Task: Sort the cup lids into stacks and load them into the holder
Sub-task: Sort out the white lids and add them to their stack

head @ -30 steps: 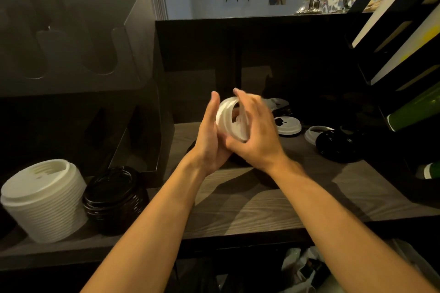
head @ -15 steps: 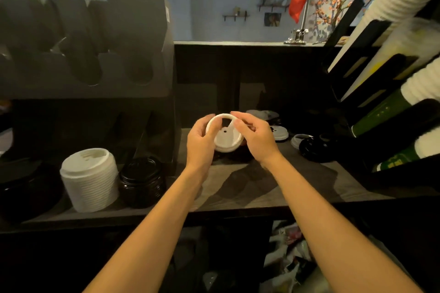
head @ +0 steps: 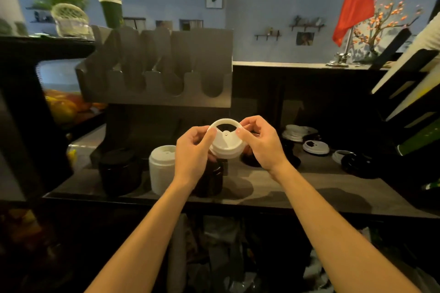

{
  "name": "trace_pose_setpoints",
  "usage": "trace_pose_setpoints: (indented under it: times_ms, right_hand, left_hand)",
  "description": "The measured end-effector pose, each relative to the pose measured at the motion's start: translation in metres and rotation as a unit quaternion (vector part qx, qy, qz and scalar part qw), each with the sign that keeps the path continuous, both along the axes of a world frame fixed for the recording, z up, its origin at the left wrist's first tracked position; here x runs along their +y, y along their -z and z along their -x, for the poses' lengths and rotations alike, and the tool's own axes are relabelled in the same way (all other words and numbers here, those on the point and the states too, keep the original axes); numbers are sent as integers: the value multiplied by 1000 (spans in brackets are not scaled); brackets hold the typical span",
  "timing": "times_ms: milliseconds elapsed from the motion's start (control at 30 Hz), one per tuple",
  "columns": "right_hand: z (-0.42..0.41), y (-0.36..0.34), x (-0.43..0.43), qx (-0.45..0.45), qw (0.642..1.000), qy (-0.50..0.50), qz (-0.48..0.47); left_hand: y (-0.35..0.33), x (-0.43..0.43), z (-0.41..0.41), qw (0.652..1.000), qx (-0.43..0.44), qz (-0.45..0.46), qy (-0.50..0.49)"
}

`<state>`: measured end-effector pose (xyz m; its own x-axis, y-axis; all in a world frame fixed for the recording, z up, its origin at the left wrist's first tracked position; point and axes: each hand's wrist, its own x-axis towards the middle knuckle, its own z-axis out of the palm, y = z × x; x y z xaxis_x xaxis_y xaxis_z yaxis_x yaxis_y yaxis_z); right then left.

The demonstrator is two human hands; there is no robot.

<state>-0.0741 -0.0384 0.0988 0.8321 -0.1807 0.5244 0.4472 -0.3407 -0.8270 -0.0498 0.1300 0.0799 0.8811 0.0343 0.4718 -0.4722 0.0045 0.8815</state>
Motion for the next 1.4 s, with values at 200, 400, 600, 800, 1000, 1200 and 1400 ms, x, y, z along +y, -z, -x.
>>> trace_pose_setpoints:
  times_ms: [200, 400, 600, 800, 1000, 1200, 1400]
  right_hand:
    - [-21, 4, 58, 48, 999, -11, 16]
    - [-40, 3, 103, 98, 995, 19, -6]
    - [-53, 13, 118, 77, 990, 99, 70]
    - [-56, 20, 125, 58, 969, 146, 191]
    - [-58, 19, 125, 79, 941, 174, 281]
    - [-57, 23, 127, 72, 928, 182, 318]
    - [-58, 12, 122, 96, 924, 141, 341]
  left_hand:
    - [-2, 60, -11, 992, -23, -83, -88]
    - [4, 97, -23, 986, -44, -106, -123]
    - [22, 107, -37, 982, -18, -138, -129]
    - [31, 106, -42, 979, 1, -151, -140]
    - [35, 112, -50, 975, 30, -179, -130]
    - [40, 108, -50, 976, 45, -169, -130]
    - [33, 104, -47, 974, 53, -169, -139]
